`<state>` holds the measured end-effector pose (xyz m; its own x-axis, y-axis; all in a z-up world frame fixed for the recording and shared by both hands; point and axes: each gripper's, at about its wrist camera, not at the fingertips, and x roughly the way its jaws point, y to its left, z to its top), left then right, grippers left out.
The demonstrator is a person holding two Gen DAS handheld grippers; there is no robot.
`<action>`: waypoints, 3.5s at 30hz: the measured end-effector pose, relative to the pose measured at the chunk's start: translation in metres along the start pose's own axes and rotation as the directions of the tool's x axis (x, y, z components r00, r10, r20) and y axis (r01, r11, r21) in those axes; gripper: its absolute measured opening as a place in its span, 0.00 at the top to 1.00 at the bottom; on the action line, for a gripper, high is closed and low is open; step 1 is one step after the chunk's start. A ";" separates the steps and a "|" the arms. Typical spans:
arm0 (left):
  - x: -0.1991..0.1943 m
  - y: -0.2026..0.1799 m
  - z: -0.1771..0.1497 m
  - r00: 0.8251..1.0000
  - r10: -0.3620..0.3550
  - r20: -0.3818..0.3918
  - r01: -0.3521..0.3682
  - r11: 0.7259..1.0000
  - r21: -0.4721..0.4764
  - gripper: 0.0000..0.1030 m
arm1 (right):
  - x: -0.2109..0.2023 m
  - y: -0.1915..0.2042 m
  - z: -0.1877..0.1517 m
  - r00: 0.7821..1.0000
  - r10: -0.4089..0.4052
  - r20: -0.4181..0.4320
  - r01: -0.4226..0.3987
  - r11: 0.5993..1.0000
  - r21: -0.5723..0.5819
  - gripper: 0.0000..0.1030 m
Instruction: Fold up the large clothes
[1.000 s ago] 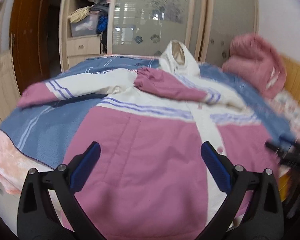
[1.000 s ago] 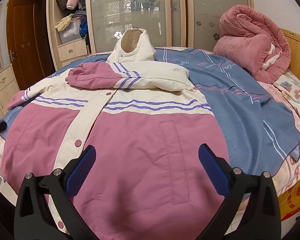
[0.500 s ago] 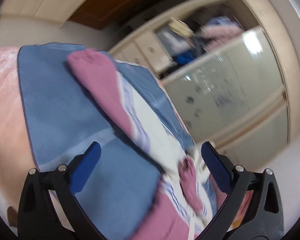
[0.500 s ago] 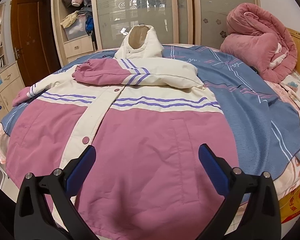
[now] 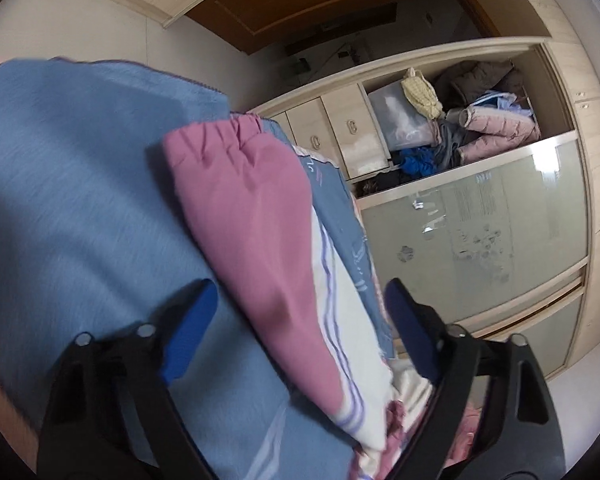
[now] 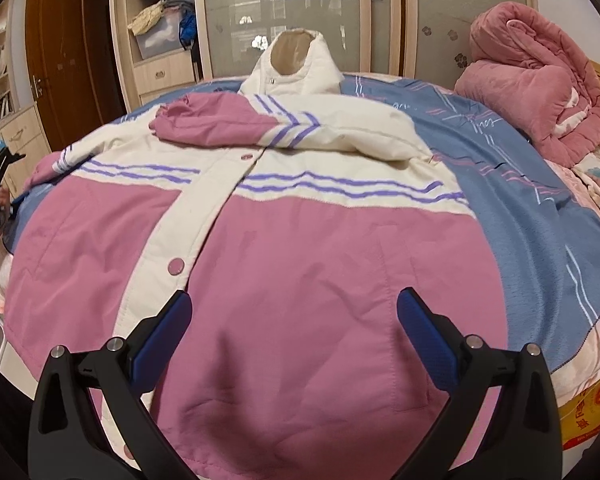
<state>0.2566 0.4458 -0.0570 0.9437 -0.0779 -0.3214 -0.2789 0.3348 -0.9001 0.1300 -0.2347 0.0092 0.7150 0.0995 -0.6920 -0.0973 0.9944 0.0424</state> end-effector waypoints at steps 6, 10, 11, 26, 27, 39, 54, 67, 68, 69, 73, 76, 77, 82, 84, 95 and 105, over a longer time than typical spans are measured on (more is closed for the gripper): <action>0.025 0.003 0.020 1.000 0.009 0.009 -0.009 1.000 0.002 0.34 | 0.012 0.004 0.002 1.000 0.006 -0.022 -0.006 1.000 0.000 0.01; 0.029 -0.002 0.025 0.998 0.037 0.047 -0.038 0.999 0.019 0.90 | 0.017 0.011 0.005 0.999 0.020 -0.029 -0.021 1.000 -0.019 0.01; 0.028 -0.008 0.024 0.997 0.040 0.061 -0.042 0.998 0.044 0.91 | 0.018 0.011 0.006 0.999 0.024 -0.029 -0.025 1.000 -0.018 0.01; 0.046 -0.281 -0.207 0.994 -0.021 0.108 -0.089 0.422 0.902 0.93 | 0.017 0.021 0.010 0.997 0.070 -0.031 -0.071 0.997 -0.008 0.01; 0.051 -0.287 -0.228 0.997 -0.018 0.075 -0.062 0.382 0.922 0.93 | 0.017 0.021 0.010 0.997 0.073 -0.032 -0.073 0.997 -0.004 0.01; 0.136 -0.246 -0.384 0.935 0.301 -0.189 0.132 0.202 0.970 0.87 | 0.017 0.020 0.008 0.996 0.083 -0.040 -0.083 0.997 0.001 0.01; -0.029 -0.271 -0.405 0.997 0.042 -0.062 0.061 0.032 0.998 0.02 | 0.003 0.014 0.009 0.997 0.081 -0.007 -0.081 0.997 -0.002 0.01; -0.153 -0.157 -0.377 0.969 0.244 -0.036 -0.050 0.339 0.939 0.02 | -0.021 -0.020 0.000 0.995 0.050 0.082 -0.056 0.996 0.069 0.01; -0.154 -0.157 -0.382 0.971 0.240 -0.017 -0.059 0.307 0.950 0.02 | -0.024 -0.020 0.000 0.994 0.044 0.098 -0.051 0.997 0.065 0.01; -0.156 -0.158 -0.387 0.973 0.231 0.003 -0.069 0.278 0.958 0.02 | -0.025 -0.019 -0.001 0.993 0.037 0.110 -0.044 0.997 0.059 0.01; -0.157 -0.166 -0.394 0.976 0.220 -0.005 -0.058 0.280 0.958 0.02 | -0.029 -0.018 -0.005 0.992 -0.001 0.123 -0.004 0.999 0.039 0.01; -0.155 -0.169 -0.396 0.974 0.225 -0.034 -0.034 0.291 0.956 0.02 | -0.033 -0.019 -0.006 0.990 0.002 0.142 -0.008 0.999 0.046 0.01; -0.153 -0.171 -0.398 0.974 0.224 -0.033 -0.033 0.287 0.957 0.02 | -0.034 -0.019 -0.006 0.989 0.000 0.150 -0.006 0.999 0.039 0.01; -0.154 -0.177 -0.408 0.978 0.206 -0.035 -0.018 0.250 0.968 0.02 | -0.033 -0.016 -0.008 0.987 -0.008 0.158 0.005 1.000 0.016 0.01; -0.154 -0.177 -0.410 0.977 0.208 -0.041 -0.011 0.244 0.970 0.02 | -0.031 -0.016 -0.008 0.988 -0.007 0.155 0.004 1.000 0.017 0.01; -0.153 -0.183 -0.412 0.979 0.190 -0.073 0.020 0.265 0.964 0.02 | -0.031 -0.016 -0.003 0.979 -0.019 0.201 0.015 1.000 0.019 0.01; -0.134 -0.194 -0.421 0.980 0.172 -0.097 0.044 0.290 0.956 0.02 | -0.045 -0.009 0.067 0.985 0.051 0.164 -0.060 0.997 0.051 0.01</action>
<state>0.1093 -0.0042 0.0366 0.8601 -0.1101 -0.4981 0.1303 0.9915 0.0060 0.1456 -0.2454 0.0883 0.8130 0.1547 -0.5614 -0.1048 0.9872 0.1203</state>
